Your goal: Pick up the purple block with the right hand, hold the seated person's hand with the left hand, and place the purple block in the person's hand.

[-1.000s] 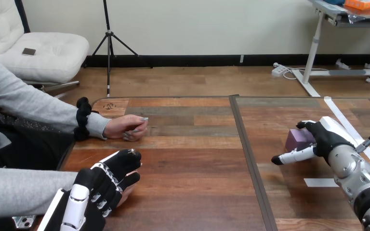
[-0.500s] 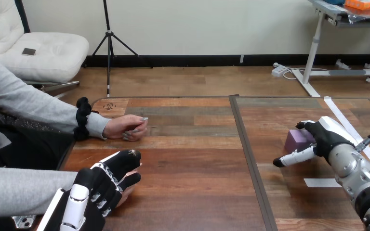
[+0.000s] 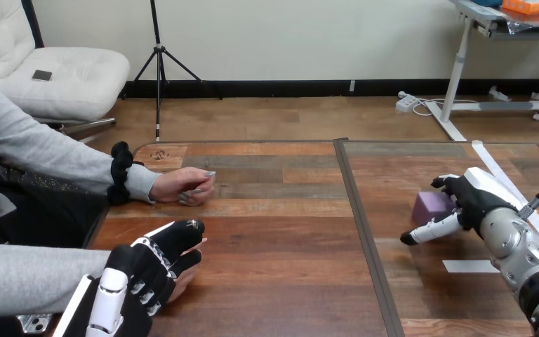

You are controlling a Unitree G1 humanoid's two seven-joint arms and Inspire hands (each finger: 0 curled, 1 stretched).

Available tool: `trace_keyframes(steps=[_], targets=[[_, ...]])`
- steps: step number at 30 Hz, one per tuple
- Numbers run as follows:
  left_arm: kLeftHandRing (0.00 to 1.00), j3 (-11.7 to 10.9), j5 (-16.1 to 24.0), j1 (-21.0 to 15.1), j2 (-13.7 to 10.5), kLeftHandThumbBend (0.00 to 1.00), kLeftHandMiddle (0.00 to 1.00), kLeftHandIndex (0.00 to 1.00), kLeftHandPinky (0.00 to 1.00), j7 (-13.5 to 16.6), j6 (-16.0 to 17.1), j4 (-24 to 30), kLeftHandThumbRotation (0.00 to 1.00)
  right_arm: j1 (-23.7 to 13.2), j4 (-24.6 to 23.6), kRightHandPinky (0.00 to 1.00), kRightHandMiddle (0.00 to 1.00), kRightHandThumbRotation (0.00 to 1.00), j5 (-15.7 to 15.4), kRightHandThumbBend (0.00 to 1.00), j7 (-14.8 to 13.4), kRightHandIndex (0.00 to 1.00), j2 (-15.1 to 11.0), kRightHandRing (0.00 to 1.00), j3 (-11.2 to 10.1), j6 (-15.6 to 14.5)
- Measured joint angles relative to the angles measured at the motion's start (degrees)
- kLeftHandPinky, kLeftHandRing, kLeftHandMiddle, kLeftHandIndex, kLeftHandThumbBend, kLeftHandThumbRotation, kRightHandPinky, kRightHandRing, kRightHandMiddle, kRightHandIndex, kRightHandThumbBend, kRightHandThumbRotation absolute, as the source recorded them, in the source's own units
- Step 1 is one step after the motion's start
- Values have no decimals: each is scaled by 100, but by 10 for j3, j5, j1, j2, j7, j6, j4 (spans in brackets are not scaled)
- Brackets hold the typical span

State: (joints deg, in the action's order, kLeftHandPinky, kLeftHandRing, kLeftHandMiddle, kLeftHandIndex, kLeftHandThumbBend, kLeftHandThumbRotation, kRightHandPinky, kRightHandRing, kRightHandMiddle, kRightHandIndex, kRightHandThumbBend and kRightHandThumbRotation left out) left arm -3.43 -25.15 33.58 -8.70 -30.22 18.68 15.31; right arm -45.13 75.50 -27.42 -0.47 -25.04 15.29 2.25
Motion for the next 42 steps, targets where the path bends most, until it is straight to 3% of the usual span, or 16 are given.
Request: trace_keyframes(steps=[16,28,32,42], targets=[[88,0,0,0,0,51,84,73,85,-1,5,0,99,3,3,55,82,20,-9,100,1,87,2,76,17,0],[87,-1,9,0,0,51,83,72,84,5,6,0,99,3,3,56,81,20,-10,100,0,85,1,74,21,2],[86,-1,10,0,0,51,83,72,84,7,6,0,99,3,3,51,76,21,-11,100,1,83,0,68,22,8],[85,-1,10,0,0,51,82,71,82,9,7,0,99,3,3,51,75,21,-17,100,5,82,-2,67,26,16]])
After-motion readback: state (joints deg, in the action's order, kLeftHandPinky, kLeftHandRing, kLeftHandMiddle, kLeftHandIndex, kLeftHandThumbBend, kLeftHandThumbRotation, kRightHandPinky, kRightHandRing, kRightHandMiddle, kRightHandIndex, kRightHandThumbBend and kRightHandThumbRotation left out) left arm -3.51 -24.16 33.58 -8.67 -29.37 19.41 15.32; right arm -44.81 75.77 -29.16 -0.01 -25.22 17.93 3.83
